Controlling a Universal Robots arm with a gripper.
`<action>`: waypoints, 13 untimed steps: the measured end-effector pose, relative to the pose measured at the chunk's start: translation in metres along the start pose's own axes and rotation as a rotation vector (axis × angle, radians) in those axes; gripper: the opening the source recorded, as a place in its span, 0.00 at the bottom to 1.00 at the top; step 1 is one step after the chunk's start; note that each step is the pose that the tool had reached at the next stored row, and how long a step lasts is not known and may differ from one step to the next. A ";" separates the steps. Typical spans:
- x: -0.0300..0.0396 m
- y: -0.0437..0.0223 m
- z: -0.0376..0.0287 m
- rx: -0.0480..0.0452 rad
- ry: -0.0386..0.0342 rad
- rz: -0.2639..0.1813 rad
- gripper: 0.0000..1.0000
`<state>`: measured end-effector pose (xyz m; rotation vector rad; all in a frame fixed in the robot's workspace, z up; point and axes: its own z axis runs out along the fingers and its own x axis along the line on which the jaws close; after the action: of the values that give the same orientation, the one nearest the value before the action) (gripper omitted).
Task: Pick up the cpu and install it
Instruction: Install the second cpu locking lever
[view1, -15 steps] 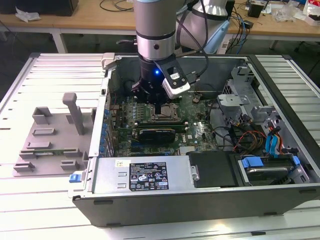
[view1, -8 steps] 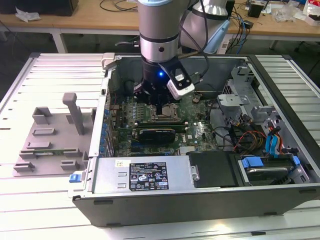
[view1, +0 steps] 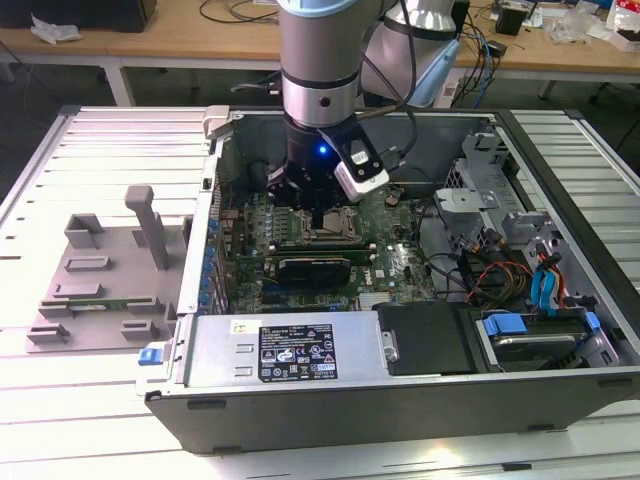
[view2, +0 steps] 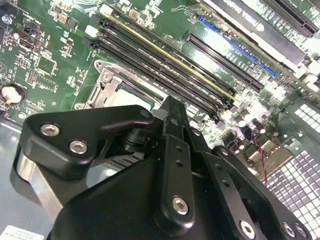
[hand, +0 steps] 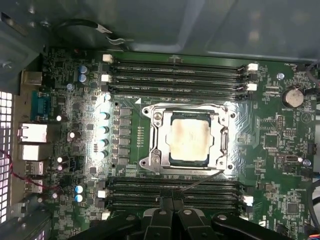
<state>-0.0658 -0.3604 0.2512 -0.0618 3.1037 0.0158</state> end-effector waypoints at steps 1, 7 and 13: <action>0.0000 0.0011 0.0022 -0.0006 0.0014 0.000 0.11; 0.0030 0.0012 0.0046 -0.0006 0.0022 0.000 0.11; -0.0026 -0.0035 0.0090 -0.0032 0.0535 0.003 0.11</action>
<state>-0.0627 -0.3637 0.2422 -0.0586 3.1574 0.0195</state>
